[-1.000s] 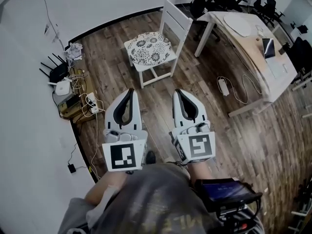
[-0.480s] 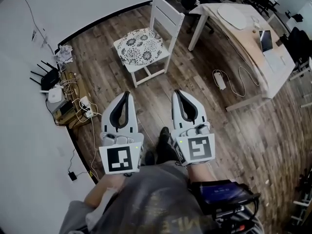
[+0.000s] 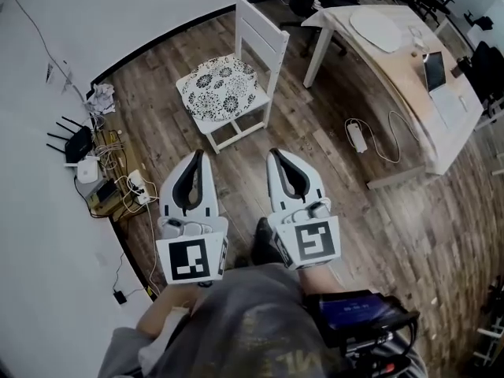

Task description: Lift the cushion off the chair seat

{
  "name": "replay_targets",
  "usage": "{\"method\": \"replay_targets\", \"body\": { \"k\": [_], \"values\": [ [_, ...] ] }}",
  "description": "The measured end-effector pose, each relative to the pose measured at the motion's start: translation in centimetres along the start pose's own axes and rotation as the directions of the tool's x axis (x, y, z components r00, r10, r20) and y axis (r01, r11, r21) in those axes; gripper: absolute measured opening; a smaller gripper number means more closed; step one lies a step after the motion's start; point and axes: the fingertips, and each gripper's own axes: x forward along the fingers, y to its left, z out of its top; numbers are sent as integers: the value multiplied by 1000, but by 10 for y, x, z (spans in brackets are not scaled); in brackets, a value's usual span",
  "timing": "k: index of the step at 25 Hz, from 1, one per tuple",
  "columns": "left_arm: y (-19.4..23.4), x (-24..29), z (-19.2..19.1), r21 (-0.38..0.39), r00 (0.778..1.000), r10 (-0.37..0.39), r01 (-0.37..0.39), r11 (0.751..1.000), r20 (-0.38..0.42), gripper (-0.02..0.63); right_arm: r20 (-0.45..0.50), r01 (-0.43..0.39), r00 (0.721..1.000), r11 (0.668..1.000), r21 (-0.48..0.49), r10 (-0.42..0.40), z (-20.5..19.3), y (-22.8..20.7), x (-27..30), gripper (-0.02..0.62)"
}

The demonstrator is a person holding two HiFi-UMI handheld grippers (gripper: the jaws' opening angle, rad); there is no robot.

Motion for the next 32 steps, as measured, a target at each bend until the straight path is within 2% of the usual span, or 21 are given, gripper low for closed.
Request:
{"method": "replay_targets", "body": {
  "k": [8,11,15,22,32],
  "values": [
    [-16,58,23,49,999,18,-20,999,38,6,55,-55,997,998,13,54,20,-45,44,6],
    [-18,72,28,46,998,39,-41,998,47,6,73,-73,995,997,17,71,26,-57,57,8],
    [-12,82,27,65,997,68,-71,995,47,6,61,-96,994,995,22,94,22,-63,71,8],
    [2,99,5,24,995,103,-102,994,-14,6,8,-92,996,995,36,92,2,-77,99,8],
    [58,159,-15,-28,992,121,-122,992,-30,6,-38,-42,998,999,5,43,-11,-97,172,8]
  ]
}}
